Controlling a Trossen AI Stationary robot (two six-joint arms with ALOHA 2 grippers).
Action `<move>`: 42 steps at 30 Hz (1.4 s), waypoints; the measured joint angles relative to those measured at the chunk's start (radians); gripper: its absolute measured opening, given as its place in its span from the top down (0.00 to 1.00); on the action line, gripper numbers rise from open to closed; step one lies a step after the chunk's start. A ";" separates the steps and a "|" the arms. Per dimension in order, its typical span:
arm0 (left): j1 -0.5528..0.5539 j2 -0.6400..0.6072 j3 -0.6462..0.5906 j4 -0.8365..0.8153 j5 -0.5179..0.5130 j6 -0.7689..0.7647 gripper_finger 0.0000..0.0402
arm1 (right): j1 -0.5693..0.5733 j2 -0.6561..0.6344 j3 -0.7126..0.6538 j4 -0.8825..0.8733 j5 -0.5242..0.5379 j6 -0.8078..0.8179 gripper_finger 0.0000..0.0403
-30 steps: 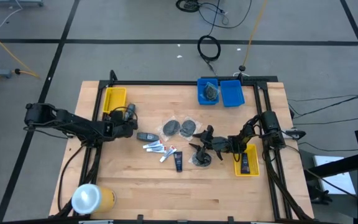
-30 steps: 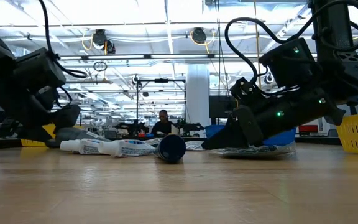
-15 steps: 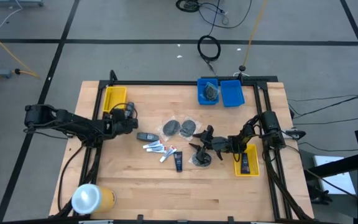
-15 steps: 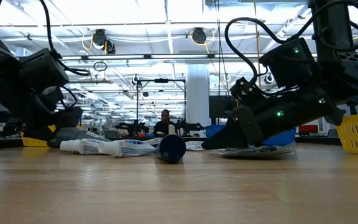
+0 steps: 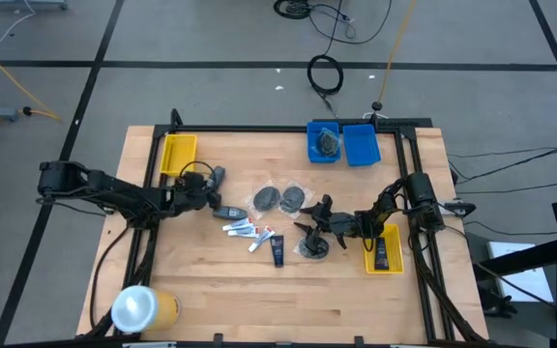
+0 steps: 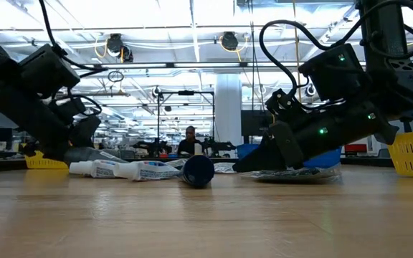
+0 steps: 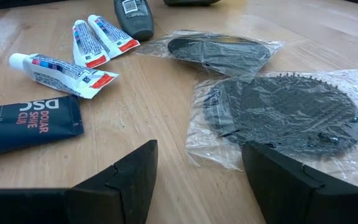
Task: Pick & Place Travel size toiletries
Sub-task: Put the deodorant into the right yellow bin
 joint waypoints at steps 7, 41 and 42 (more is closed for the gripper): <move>-0.004 0.000 0.000 -0.003 0.017 0.028 0.44 | 0.000 0.000 0.000 0.000 0.000 0.000 0.44; 0.036 0.443 0.020 0.577 -0.134 0.160 0.33 | 0.000 0.000 0.000 0.000 0.001 0.000 0.44; 0.042 0.443 0.021 0.576 -0.125 0.169 0.34 | 0.000 0.000 0.000 0.000 0.001 0.000 0.44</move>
